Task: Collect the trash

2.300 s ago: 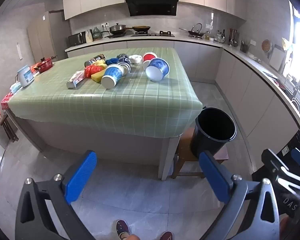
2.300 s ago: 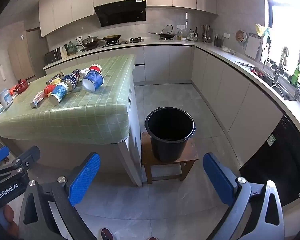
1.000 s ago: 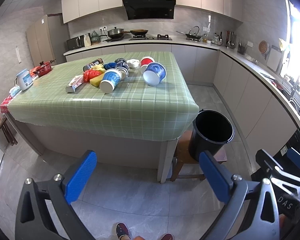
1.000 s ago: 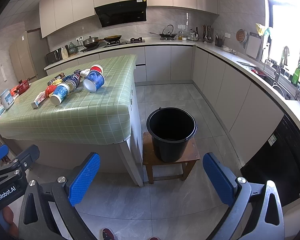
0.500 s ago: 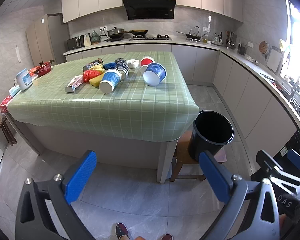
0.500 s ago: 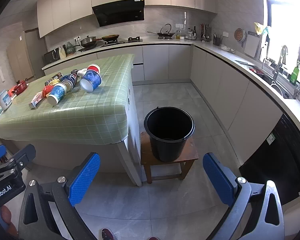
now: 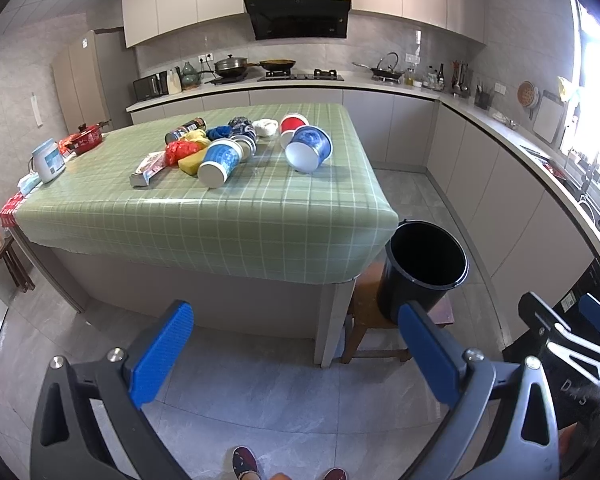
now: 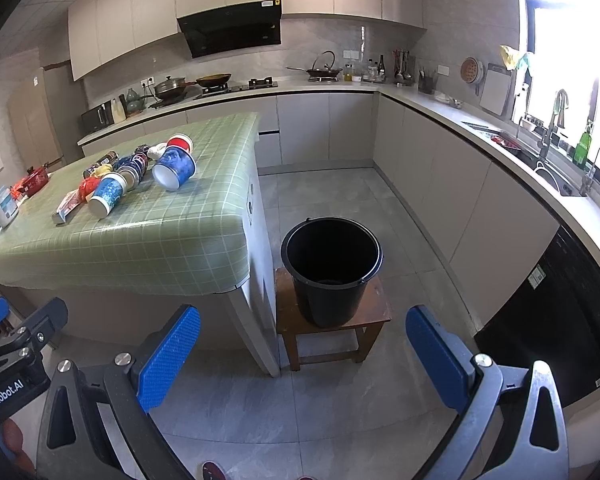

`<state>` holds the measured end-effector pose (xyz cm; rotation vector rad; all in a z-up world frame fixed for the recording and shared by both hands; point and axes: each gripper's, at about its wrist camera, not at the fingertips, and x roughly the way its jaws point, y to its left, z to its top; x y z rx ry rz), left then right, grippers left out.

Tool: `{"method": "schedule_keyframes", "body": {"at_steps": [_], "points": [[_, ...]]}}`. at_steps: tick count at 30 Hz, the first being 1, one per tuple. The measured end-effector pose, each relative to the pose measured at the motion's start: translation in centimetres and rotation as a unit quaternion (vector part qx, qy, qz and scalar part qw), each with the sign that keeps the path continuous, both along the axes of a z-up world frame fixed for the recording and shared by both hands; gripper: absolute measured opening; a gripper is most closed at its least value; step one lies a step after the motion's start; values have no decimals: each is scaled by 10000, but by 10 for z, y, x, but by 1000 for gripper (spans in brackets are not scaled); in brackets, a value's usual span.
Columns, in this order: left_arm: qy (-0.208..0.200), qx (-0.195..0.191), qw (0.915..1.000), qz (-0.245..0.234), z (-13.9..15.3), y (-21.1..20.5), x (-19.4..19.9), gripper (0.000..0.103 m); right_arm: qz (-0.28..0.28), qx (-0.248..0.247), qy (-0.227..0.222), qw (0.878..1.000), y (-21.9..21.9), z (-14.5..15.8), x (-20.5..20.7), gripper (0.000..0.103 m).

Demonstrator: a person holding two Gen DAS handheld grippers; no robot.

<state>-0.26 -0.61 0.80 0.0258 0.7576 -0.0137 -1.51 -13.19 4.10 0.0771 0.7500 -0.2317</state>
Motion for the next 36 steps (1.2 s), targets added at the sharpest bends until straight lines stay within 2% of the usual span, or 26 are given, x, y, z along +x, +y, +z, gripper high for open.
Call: {"method": "schedule_keyframes", "body": {"at_steps": [36], "points": [[-2, -55, 10000, 50, -1, 7, -2, 103, 27, 35, 12, 10000, 9, 1, 1, 103]]}}
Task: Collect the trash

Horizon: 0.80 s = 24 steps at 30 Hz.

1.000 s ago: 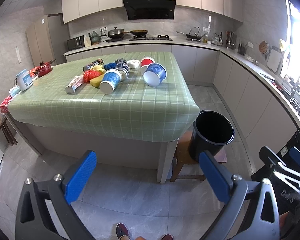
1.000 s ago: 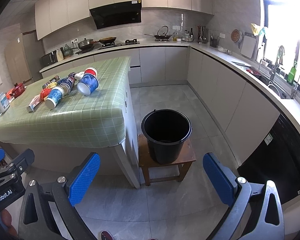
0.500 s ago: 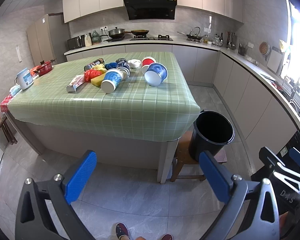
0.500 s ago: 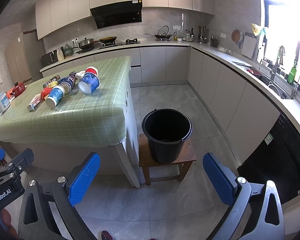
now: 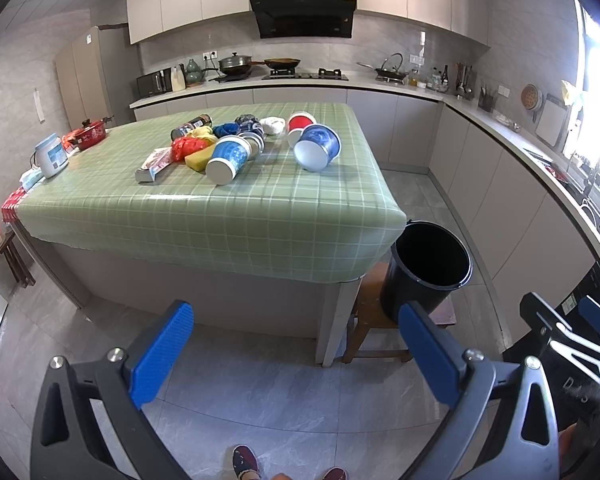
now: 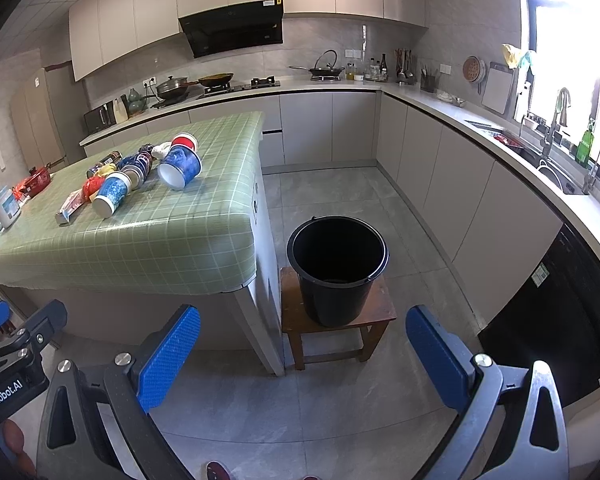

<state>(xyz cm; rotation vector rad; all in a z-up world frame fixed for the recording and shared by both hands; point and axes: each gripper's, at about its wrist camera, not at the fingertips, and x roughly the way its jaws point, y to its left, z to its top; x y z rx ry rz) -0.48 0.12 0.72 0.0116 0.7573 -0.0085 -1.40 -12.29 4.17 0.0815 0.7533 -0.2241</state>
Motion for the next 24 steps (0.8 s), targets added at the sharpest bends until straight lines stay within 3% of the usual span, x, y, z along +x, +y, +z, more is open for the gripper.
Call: {"method": "schedule_keyframes", "body": {"at_steps": [12, 24], "points": [[82, -41, 9999, 65, -7, 27, 15, 103, 85, 57, 53, 9999, 22, -5, 17, 103], [199, -123, 9993, 293, -16, 102, 69, 103, 58, 152, 109, 9998, 74, -12, 63, 103]]}}
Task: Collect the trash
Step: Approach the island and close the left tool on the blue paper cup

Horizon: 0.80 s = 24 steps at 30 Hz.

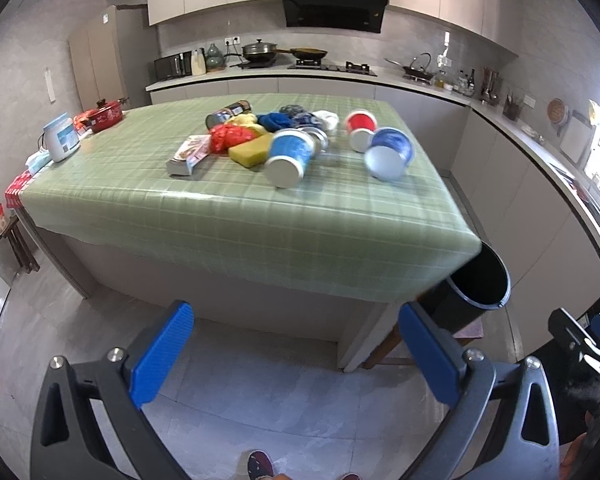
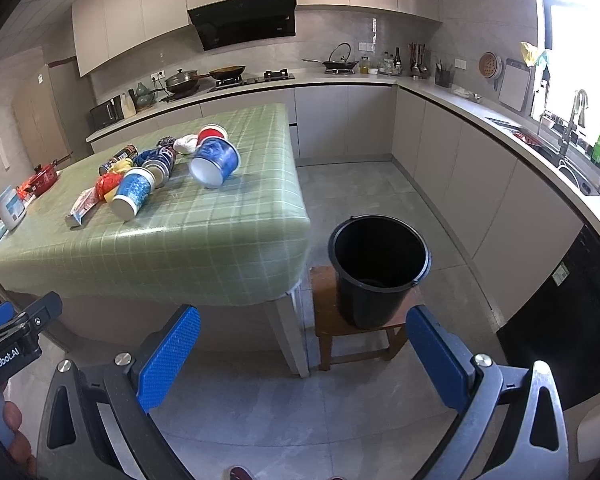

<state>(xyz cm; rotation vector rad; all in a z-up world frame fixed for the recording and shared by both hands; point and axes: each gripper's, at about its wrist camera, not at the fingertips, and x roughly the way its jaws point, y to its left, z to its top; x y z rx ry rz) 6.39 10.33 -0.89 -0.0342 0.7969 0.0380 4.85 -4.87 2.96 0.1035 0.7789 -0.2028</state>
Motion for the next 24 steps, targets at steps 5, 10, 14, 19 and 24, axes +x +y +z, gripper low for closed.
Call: {"method": "schedule_keyframes", "body": {"at_steps": [5, 10, 14, 19, 24], "points": [[10, -1, 9999, -129, -2, 27, 26, 103, -91, 41, 14, 9999, 26, 0, 25, 103], [35, -53, 9997, -241, -2, 48, 54, 103, -255, 117, 45, 9996, 45, -2, 45, 103], [121, -139, 9995, -263, -5, 56, 83, 103, -275, 114, 124, 9995, 49, -5, 66, 103], [211, -203, 9994, -175, -13, 47, 123, 103, -98, 124, 137, 9998, 42, -10, 107, 103], [262, -201, 9995, 7, -17, 33, 164, 103, 201, 245, 79, 9995, 23, -17, 162, 103]]}}
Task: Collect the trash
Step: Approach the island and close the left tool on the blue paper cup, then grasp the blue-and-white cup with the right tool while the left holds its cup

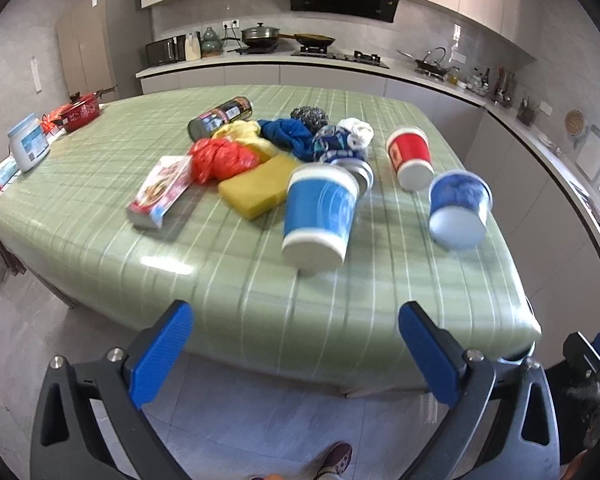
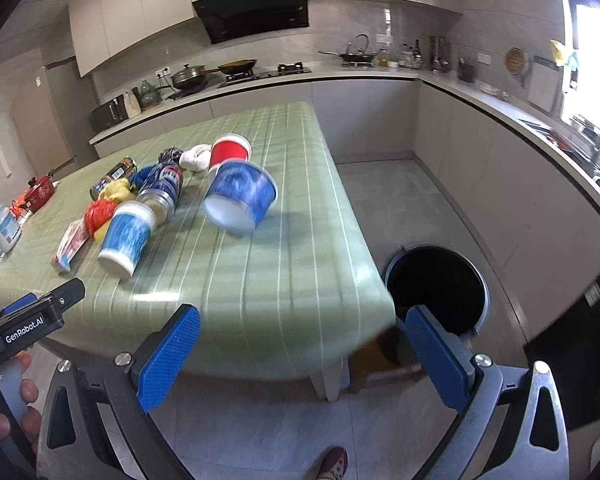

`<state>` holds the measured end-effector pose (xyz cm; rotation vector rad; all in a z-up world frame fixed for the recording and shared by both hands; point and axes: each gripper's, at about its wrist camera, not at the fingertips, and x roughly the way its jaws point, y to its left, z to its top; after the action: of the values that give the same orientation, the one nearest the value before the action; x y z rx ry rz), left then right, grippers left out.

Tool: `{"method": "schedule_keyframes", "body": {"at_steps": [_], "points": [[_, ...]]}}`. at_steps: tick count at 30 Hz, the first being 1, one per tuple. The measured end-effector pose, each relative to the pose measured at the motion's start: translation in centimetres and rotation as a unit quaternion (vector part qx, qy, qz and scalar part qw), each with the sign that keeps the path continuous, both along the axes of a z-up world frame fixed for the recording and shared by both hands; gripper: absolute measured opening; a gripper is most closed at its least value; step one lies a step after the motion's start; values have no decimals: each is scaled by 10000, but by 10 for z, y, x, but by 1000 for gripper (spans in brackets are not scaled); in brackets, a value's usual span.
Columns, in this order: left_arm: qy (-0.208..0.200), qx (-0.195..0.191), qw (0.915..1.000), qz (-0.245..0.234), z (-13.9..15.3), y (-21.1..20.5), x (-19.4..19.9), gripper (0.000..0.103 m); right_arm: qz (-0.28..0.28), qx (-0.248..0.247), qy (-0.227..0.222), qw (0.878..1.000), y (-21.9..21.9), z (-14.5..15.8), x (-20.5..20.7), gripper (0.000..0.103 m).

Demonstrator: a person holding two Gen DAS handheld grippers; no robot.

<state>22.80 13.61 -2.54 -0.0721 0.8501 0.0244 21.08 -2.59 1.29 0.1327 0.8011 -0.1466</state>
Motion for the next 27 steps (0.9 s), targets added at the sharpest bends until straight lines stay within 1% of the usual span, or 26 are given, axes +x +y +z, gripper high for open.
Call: {"method": "schedule_keyframes", "body": {"at_steps": [2, 6, 12, 15, 16, 17, 18, 19, 20, 21, 22, 23, 27], "points": [[-9, 56, 10000, 79, 0, -4, 15, 103, 90, 62, 31, 9999, -8, 0, 21, 103], [47, -8, 9999, 120, -3, -8, 41, 103, 241, 81, 98, 9996, -13, 0, 58, 103], [311, 69, 9994, -143, -20, -13, 77, 103, 241, 133, 157, 9995, -8, -5, 93, 103], [452, 20, 9985, -307, -30, -12, 94, 103, 130, 167, 255, 9995, -3, -8, 108, 103], [500, -16, 9981, -360, -33, -10, 100, 99, 81, 159, 270, 9995, 0, -9, 115, 103], [545, -58, 9976, -417, -36, -10, 103, 92, 31, 169, 277, 9995, 2, -10, 121, 103], [632, -117, 9965, -532, -40, -9, 108, 89, -3, 199, 297, 9994, 4, -11, 126, 103], [676, -155, 9957, -610, -43, -8, 110, 83, -15, 270, 339, 9991, 6, -13, 134, 103], [721, -224, 9945, -726, -45, -7, 112, 74, -30, 347, 388, 9986, 9, -15, 140, 103], [747, -262, 9936, -802, -47, -7, 112, 68, -49, 414, 430, 9982, 11, -17, 146, 103], [748, -298, 9927, -903, -48, -6, 111, 67, -58, 495, 458, 9977, 14, -20, 152, 103], [656, -342, 9925, -974, -47, -4, 109, 66, -69, 530, 474, 9974, 17, -22, 157, 103], [583, -641, 9898, -1127, -45, 6, 107, 63, -151, 491, 540, 9972, 26, -30, 174, 103]]}}
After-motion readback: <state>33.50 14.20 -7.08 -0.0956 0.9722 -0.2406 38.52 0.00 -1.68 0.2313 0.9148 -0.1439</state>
